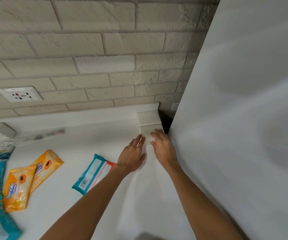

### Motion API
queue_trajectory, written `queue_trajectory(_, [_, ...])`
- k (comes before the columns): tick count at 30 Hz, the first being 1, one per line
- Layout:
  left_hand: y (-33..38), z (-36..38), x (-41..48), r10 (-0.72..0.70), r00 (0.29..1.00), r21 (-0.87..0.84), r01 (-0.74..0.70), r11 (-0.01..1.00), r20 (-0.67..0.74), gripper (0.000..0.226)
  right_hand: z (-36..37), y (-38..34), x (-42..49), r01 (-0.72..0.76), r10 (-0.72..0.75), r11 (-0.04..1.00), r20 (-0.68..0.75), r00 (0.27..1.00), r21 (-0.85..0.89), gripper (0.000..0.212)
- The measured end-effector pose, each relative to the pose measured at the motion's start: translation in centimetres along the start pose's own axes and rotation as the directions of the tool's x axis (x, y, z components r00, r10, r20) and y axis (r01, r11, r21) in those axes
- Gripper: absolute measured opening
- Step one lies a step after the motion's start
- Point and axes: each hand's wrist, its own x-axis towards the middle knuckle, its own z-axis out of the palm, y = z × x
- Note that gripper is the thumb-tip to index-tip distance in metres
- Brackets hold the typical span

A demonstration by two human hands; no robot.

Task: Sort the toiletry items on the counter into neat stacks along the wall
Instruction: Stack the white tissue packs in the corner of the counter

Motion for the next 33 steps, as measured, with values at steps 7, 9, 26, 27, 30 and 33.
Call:
queue_trajectory(7, [0.3, 0.2, -0.4, 0.0, 1.0, 0.027, 0.0, 1.0, 0.002, 0.074, -0.2, 0.2, 0.5, 0.0, 0.0, 1.0, 0.014, 1.0, 0.001, 0.044])
queue_trajectory(9, [0.3, 0.0, -0.3, -0.003, 1.0, 0.035, 0.002, 0.999, 0.014, 0.075, -0.2, 0.2, 0.6, -0.006, 0.006, 1.0, 0.025, 1.0, 0.002, 0.044])
queue_trajectory(26, [0.0, -1.3, -1.0, -0.074, 0.994, -0.048, 0.071, 0.996, -0.077, 0.064, -1.9, -2.0, 0.1, 0.03, 0.019, 0.977, 0.227, 0.974, -0.213, 0.072])
queue_trajectory(27, [-0.1, -1.6, -1.4, -0.091, 0.991, -0.058, 0.085, 0.995, -0.099, 0.061, -2.1, -2.3, 0.0, 0.024, 0.023, 0.978, 0.219, 0.975, -0.207, 0.073])
queue_trajectory(30, [-0.6, -2.5, -3.1, -0.133, 0.979, -0.097, 0.119, 0.988, -0.153, 0.057, -2.8, -3.6, -0.5, 0.01, 0.018, 0.987, 0.178, 0.984, -0.158, 0.068])
queue_trajectory(33, [-1.2, -3.3, -6.0, -0.171, 0.969, -0.149, 0.145, 0.978, -0.18, 0.053, -3.2, -5.7, -1.2, -0.003, 0.018, 0.996, 0.165, 0.986, -0.093, 0.062])
